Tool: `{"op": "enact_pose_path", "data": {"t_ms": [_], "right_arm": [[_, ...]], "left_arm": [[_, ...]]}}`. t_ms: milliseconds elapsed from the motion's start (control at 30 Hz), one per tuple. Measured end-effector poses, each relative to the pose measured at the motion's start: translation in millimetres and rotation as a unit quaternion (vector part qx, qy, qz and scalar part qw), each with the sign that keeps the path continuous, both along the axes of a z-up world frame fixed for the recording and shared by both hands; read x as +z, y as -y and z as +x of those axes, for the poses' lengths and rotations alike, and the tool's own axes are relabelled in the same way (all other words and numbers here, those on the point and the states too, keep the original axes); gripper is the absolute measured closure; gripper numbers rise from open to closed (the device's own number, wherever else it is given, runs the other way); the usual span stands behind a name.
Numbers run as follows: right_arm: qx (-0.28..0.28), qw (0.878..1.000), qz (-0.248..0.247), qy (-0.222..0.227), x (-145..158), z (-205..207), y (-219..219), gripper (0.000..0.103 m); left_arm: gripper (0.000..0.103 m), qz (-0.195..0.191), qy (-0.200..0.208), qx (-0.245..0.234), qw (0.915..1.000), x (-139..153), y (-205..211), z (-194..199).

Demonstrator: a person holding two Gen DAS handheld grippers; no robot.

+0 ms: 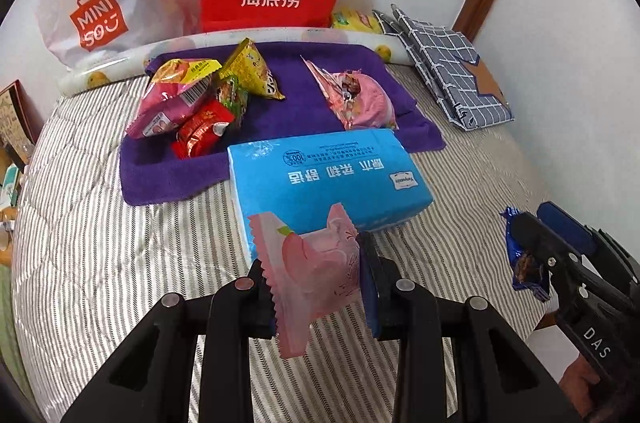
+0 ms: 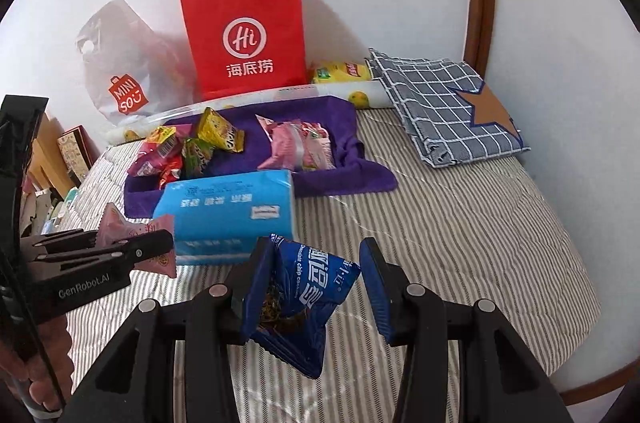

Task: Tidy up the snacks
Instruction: 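Carry the pink pastry packet and blue packet toward the purple towel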

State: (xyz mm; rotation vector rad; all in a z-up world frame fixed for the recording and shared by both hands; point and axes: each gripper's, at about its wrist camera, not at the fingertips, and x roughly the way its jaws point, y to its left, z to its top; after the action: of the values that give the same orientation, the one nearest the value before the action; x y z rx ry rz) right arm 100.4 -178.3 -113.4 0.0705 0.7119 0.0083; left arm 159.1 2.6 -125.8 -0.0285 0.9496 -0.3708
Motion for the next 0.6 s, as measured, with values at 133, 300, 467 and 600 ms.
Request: {"op": "enact_pose_path", "data": {"t_ms": [133,300,467,600], "right_arm": [[0.002,1.0,0.0,0.002,2,4,-8,0.06],[0.0,1.0,0.002,0.004,5,7,-12,0.06],[0.0,1.0,-0.002,0.007,7,8,-14,0.06],[-0.002,1.0,-0.004,0.008,8,7,-14,0.06]], "left_arm": [[0.072,-0.001,0.002,0.0,1.0,3,-6,0],[0.072,-0.002,0.006,0.004,1.0,7,-14,0],[0.072,-0.002,0.005,0.007,1.0,7,-20,0],[0.072,-0.003,0.003,0.011,0.9999,8,-23,0]]}}
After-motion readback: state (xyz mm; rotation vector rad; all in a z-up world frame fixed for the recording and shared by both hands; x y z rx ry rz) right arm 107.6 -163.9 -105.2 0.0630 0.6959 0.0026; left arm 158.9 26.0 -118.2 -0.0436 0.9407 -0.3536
